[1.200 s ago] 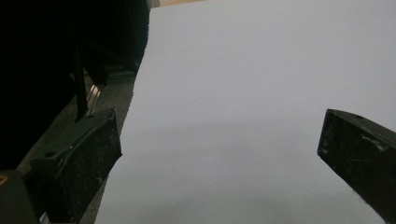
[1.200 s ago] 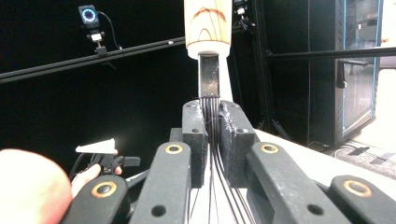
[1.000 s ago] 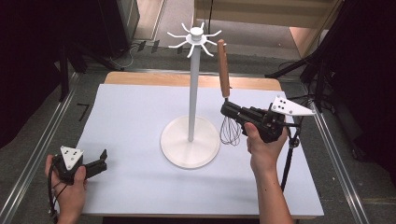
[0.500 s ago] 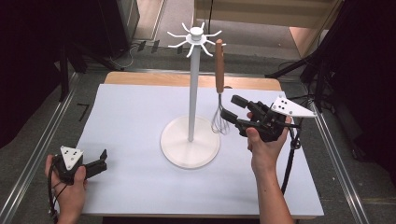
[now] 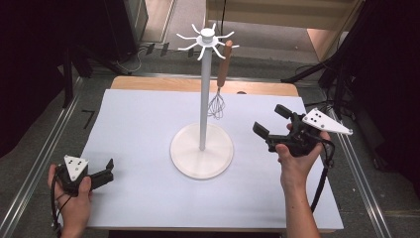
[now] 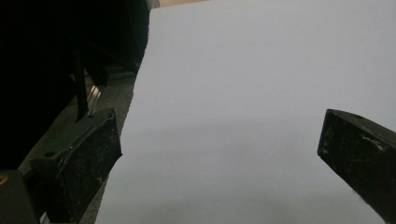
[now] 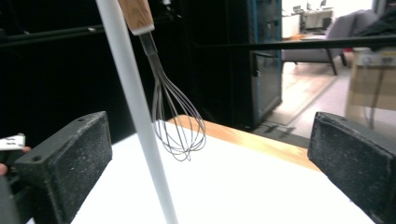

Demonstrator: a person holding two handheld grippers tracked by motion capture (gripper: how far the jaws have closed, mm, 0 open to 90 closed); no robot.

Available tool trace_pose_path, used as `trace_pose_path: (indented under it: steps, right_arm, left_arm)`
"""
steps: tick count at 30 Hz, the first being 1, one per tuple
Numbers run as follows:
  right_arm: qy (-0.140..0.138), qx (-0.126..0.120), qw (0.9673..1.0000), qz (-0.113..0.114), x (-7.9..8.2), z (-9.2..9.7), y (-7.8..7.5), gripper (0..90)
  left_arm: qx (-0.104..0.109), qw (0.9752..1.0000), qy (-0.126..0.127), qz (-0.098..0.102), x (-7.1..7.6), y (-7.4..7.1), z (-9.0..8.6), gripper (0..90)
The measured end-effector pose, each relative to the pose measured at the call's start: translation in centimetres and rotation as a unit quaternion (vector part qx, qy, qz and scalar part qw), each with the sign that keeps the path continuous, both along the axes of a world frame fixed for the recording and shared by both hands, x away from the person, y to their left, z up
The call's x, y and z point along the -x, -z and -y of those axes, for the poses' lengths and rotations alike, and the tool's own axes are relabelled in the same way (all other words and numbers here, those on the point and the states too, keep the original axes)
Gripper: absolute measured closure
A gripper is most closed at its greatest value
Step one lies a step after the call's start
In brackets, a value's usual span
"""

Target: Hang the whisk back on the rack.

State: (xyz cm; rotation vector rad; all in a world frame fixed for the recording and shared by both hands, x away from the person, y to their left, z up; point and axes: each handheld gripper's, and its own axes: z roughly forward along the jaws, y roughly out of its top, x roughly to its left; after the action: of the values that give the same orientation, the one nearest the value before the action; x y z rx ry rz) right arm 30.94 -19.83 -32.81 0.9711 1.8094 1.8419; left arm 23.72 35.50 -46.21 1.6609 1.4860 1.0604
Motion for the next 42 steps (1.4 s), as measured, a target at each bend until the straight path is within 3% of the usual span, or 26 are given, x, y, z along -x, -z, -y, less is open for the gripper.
trace_pose_path:
  steps: [11,22,26,42]
  right_arm:
    - [0.048,0.039,0.9979,-0.017,0.6,2.5,2.4,0.0]
    - [0.080,0.052,0.9949,-0.034,1.0,4.2,4.6,0.0]
    - [0.096,0.067,0.9924,-0.037,1.1,4.9,5.8,0.0]
    - [0.137,0.088,0.9848,-0.061,1.7,6.9,9.4,0.0]
  left_arm:
    - [0.001,1.0000,0.001,0.000,0.0,0.0,0.0,0.2]
    - [0.000,1.0000,0.001,0.000,0.0,0.0,0.0,0.2]
    - [0.000,1.0000,0.001,0.000,0.0,0.0,0.0,0.2]
    - [-0.003,1.0000,0.001,0.000,0.0,0.0,0.0,0.2]
